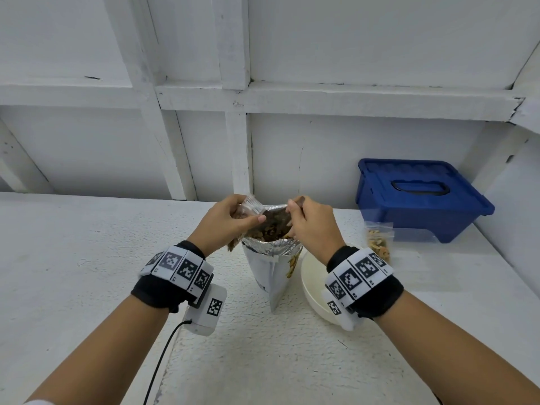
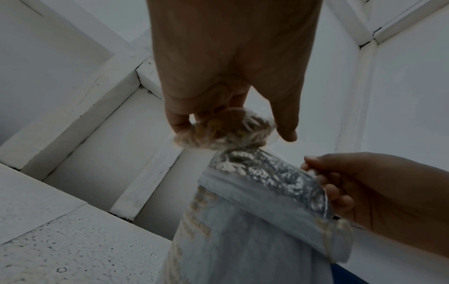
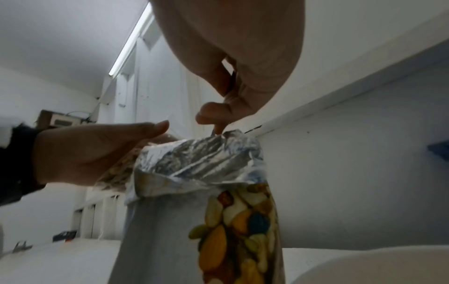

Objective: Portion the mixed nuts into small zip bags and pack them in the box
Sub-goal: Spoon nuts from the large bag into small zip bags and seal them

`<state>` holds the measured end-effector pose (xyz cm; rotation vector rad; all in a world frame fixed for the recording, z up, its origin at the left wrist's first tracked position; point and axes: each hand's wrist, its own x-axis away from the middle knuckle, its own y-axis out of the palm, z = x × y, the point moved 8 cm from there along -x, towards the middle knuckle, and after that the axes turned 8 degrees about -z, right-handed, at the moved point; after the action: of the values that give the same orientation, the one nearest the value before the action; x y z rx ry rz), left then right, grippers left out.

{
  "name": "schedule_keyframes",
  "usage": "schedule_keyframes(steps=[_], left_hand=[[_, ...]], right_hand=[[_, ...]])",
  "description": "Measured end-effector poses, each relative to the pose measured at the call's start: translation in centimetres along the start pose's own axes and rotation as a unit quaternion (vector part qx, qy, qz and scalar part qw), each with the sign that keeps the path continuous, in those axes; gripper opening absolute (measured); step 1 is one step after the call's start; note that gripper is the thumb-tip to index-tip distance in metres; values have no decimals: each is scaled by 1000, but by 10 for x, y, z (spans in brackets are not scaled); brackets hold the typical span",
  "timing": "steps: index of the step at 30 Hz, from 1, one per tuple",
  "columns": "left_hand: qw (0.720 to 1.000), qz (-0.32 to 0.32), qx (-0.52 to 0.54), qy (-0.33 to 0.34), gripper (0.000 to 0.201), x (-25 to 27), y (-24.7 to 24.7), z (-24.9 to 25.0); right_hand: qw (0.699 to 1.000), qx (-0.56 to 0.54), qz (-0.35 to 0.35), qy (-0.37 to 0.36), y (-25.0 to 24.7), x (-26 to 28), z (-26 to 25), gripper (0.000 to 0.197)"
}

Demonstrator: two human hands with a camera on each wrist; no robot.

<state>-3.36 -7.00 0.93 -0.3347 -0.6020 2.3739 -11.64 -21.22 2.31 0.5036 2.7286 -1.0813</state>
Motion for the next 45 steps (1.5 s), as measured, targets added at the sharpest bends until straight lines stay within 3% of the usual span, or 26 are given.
schedule_keyframes(steps=[7, 15, 21, 31, 45], left_hand=[[1000, -9, -6, 0, 35, 2, 1, 2], [1000, -23, -3, 0, 33, 1, -4, 6], [993, -58, -104, -22, 59, 1, -8, -1], [972, -106, -209, -14, 57, 1, 0, 10], [978, -109, -179, -18, 55, -5, 12, 23]], right_hand=[[972, -177, 53, 146, -15, -2, 34, 31], [942, -251, 95, 201, -30, 5, 56, 30], [939, -254, 119, 197, -49, 5, 61, 28], [936, -277, 143, 161, -76, -2, 46, 27], [942, -290, 103, 136, -62, -12, 28, 28]])
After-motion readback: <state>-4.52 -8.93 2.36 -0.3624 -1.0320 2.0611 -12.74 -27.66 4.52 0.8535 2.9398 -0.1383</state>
